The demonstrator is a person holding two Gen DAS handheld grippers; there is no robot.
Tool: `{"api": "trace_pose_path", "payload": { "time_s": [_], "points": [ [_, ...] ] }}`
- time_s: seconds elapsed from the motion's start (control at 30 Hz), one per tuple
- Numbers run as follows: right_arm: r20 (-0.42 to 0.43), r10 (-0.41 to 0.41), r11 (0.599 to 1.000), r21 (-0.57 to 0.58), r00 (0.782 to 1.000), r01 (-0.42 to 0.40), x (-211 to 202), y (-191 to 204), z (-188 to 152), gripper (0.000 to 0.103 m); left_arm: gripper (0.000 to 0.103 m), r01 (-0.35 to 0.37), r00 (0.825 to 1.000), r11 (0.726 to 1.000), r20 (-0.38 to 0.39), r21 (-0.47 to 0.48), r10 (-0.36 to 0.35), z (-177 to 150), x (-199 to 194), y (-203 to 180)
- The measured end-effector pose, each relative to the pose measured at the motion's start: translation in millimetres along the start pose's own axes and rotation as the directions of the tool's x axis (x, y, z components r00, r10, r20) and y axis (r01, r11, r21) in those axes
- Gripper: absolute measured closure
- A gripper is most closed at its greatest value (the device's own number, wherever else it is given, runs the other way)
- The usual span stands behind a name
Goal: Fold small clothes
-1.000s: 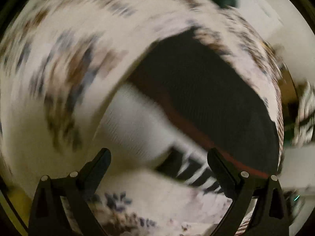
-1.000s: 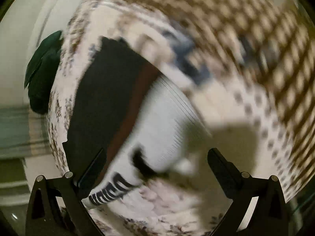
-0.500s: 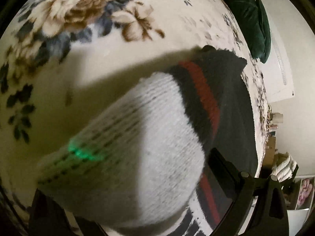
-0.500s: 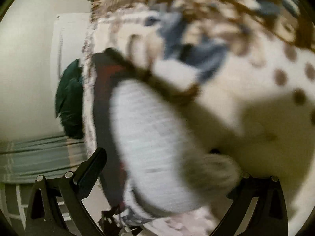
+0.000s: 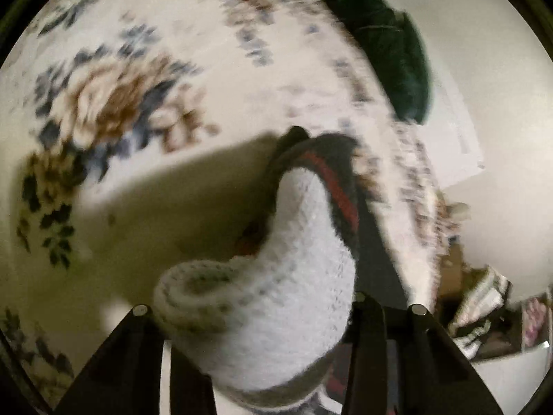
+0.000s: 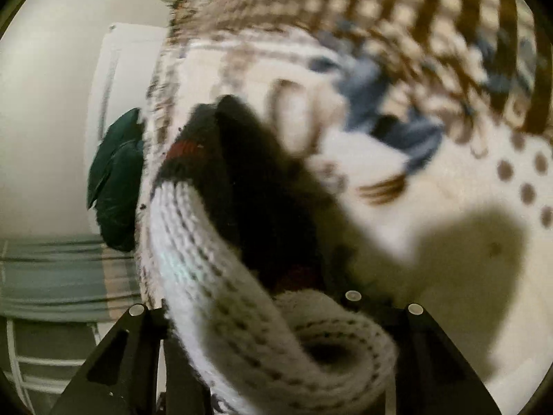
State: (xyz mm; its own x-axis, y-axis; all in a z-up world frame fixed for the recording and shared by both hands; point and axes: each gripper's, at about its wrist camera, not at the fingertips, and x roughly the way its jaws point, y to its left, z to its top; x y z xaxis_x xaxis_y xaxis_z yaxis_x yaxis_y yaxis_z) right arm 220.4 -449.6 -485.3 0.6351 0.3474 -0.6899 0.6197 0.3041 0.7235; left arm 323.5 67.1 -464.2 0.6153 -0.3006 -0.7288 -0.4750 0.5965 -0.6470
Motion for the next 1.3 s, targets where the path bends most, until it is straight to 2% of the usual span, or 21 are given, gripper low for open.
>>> {"api": "trace_pose_path", "payload": {
  "time_s": [0.1,0.23,0.33,0.43,0.57,0.6,0.67,0.73,0.83,0.9,1.07,1.13,1.17,1.2,1.23,1.27,1.3],
  "points": [
    [-0.012,0.023,0.997,-0.072,1.000,-0.024,-35,40,-17,0.064,0.069,0.085,0.996,0.993,0.000,0.078,-0.085,-3,-60,-31],
    [-0.066,0.018,0.994,-0.110,0.998,-0.025,-100,71,-58,0.064,0.069,0.116,0.993,0.987,-0.020,0.107,-0.115,-3,-135,-36],
    [-0.113,-0.016,0.998,-0.063,0.993,0.008,-158,69,-94,0.064,0.069,0.074,0.995,0.995,-0.073,0.068,-0.069,-4,-188,-16],
    [-0.159,-0.067,0.998,0.000,0.985,0.067,-222,43,-134,0.064,0.069,-0.003,0.989,1.000,-0.146,0.022,0.006,-12,-224,12],
    [-0.211,-0.148,0.982,0.082,0.966,0.168,-255,15,-164,0.064,0.069,-0.146,0.959,0.988,-0.254,-0.051,0.129,-30,-242,52],
    [-0.226,-0.159,0.977,0.107,0.961,0.187,-256,7,-168,0.064,0.069,-0.162,0.953,0.984,-0.271,-0.068,0.138,-35,-241,58],
    [-0.250,-0.177,0.963,0.156,0.952,0.220,-250,-7,-171,0.064,0.069,-0.193,0.941,0.978,-0.298,-0.083,0.161,-41,-234,61],
    [-0.270,-0.179,0.951,0.201,0.946,0.237,-234,-18,-165,0.064,0.069,-0.203,0.936,0.975,-0.309,-0.093,0.165,-41,-217,58],
    [-0.274,-0.181,0.941,0.232,0.945,0.247,-198,-16,-140,0.064,0.069,-0.181,0.946,0.980,-0.285,-0.078,0.153,-28,-185,35],
    [-0.259,-0.173,0.945,0.227,0.950,0.234,-175,1,-118,0.064,0.069,-0.147,0.956,0.986,-0.267,-0.080,0.121,-15,-165,17],
    [-0.226,-0.159,0.944,0.250,0.961,0.215,-97,43,-39,0.063,0.068,-0.128,0.970,0.984,-0.221,-0.122,0.099,40,-75,-34],
    [-0.218,-0.146,0.943,0.265,0.965,0.202,-60,54,-7,0.057,0.067,-0.155,0.965,0.982,-0.231,-0.106,0.127,60,-28,-50],
    [-0.220,-0.141,0.949,0.249,0.965,0.195,-42,59,7,0.049,0.065,-0.162,0.962,0.981,-0.238,-0.112,0.131,67,-7,-54],
    [-0.219,-0.131,0.953,0.242,0.967,0.183,-28,62,19,0.030,0.062,-0.166,0.960,0.980,-0.246,-0.108,0.136,72,9,-56],
    [-0.209,-0.096,0.959,0.241,0.973,0.147,-15,66,29,0.021,0.059,-0.178,0.955,0.979,-0.257,-0.101,0.147,76,26,-56],
    [-0.188,-0.057,0.967,0.233,0.981,0.101,-8,69,37,0.016,0.050,-0.175,0.952,0.979,-0.270,-0.102,0.142,78,38,-55],
    [-0.180,-0.052,0.974,0.210,0.982,0.090,-6,74,41,0.016,0.047,-0.154,0.953,0.982,-0.278,-0.107,0.119,77,44,-53]
  ]
}}
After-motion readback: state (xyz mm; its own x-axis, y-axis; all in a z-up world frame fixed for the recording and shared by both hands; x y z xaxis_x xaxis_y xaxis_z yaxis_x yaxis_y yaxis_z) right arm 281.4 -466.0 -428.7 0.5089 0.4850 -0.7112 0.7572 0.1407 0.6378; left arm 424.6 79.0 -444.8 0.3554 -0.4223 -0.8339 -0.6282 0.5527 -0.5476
